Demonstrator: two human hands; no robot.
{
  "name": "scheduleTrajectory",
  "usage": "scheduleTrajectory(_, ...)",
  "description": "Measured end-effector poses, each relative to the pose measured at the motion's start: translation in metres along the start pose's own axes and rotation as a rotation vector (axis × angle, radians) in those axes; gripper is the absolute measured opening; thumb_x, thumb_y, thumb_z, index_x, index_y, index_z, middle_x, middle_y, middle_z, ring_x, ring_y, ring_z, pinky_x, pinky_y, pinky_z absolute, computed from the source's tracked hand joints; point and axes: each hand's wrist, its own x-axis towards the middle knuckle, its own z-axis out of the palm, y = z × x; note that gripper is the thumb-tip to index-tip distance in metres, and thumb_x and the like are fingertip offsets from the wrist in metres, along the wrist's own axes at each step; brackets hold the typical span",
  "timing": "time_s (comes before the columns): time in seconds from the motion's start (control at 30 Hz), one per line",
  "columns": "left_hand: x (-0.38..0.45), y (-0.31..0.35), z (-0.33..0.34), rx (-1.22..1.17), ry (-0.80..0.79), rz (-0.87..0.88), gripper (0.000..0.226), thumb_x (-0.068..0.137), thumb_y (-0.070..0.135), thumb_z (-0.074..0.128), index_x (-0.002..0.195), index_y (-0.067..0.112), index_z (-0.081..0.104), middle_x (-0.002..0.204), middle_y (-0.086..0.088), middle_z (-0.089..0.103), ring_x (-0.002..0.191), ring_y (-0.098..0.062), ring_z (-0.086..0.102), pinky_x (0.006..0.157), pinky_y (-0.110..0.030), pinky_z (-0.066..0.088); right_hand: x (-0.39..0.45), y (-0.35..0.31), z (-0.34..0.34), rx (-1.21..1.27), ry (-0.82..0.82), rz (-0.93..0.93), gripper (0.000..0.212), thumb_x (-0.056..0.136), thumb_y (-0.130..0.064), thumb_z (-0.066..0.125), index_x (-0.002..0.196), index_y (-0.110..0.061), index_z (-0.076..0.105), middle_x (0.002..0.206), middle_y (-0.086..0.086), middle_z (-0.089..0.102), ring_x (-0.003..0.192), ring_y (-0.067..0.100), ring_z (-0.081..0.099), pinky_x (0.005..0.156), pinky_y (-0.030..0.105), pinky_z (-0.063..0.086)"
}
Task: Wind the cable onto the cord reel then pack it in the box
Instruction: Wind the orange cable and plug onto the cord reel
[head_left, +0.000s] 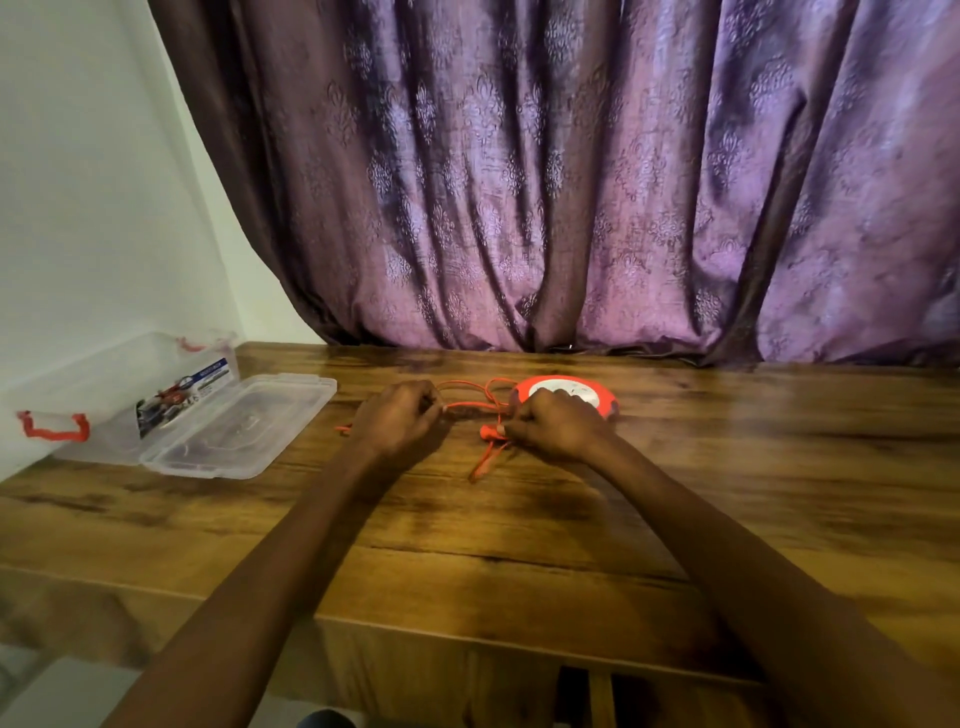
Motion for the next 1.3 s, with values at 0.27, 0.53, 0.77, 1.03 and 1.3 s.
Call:
scheduleTrajectory(0.27,-0.018,-0.003,-0.004,-0.265,-0.171,-0.015,0.018,0.089,0.037,0.065,0.080,0.024,0.074,0.070,0.010,0.071,0.063,-0.005,0.063,0.059,-0.029,0.049,0.015,0.019,-0.014,0.175,-0.107,-0.160,0.024,0.092,-0.010,0.062,0.109,-0.020,0.076,0.098,-0.001,0.076,0.090,0.015,0.068,0.084,0.029,0.053)
scheduleTrajectory(0.53,-0.024,-0.009,-0.018,-0.741,-0.362,-0.175,0.032,0.098,0.021,0.060,0.081,-0.006,0.063,0.059,-0.005,0.048,0.047,-0.006,0.041,0.043,-0.018,0.031,0.027,-0.005,-0.004,-0.114,-0.110,-0.338,0.044,0.093,-0.028,0.063,0.136,-0.034,0.057,0.137,-0.004,0.060,0.126,0.021,0.051,0.106,0.040,0.040)
scheduleTrajectory(0.77,-0.013,-0.040,-0.027,-0.372,-0.230,-0.075,0.018,0.095,0.026,0.063,0.081,0.024,0.073,0.081,0.005,0.074,0.071,-0.006,0.062,0.071,-0.028,0.050,0.037,-0.010,0.000,0.009,-0.035,-0.315,0.026,0.091,-0.020,0.063,0.112,-0.028,0.075,0.115,-0.004,0.072,0.107,0.017,0.064,0.095,0.037,0.048)
scheduleTrajectory(1.03,-0.046,-0.028,-0.030,-0.457,-0.387,-0.046,0.017,0.098,0.024,0.060,0.091,0.012,0.071,0.070,0.002,0.071,0.055,-0.007,0.060,0.051,-0.020,0.048,0.051,-0.013,-0.003,-0.125,-0.208,-0.353,0.043,0.085,-0.044,0.072,0.128,-0.040,0.065,0.118,-0.006,0.068,0.108,0.013,0.058,0.096,0.032,0.045)
scheduleTrajectory(1.3,-0.056,-0.023,-0.030,-0.521,-0.409,-0.099,0.022,0.099,0.029,0.058,0.097,0.012,0.072,0.079,-0.008,0.075,0.064,-0.019,0.064,0.058,-0.031,0.050,0.067,-0.037,0.001,-0.380,-0.027,-0.417,0.038,0.078,-0.057,0.069,0.107,-0.033,0.071,0.111,0.000,0.069,0.107,0.023,0.062,0.085,0.034,0.049)
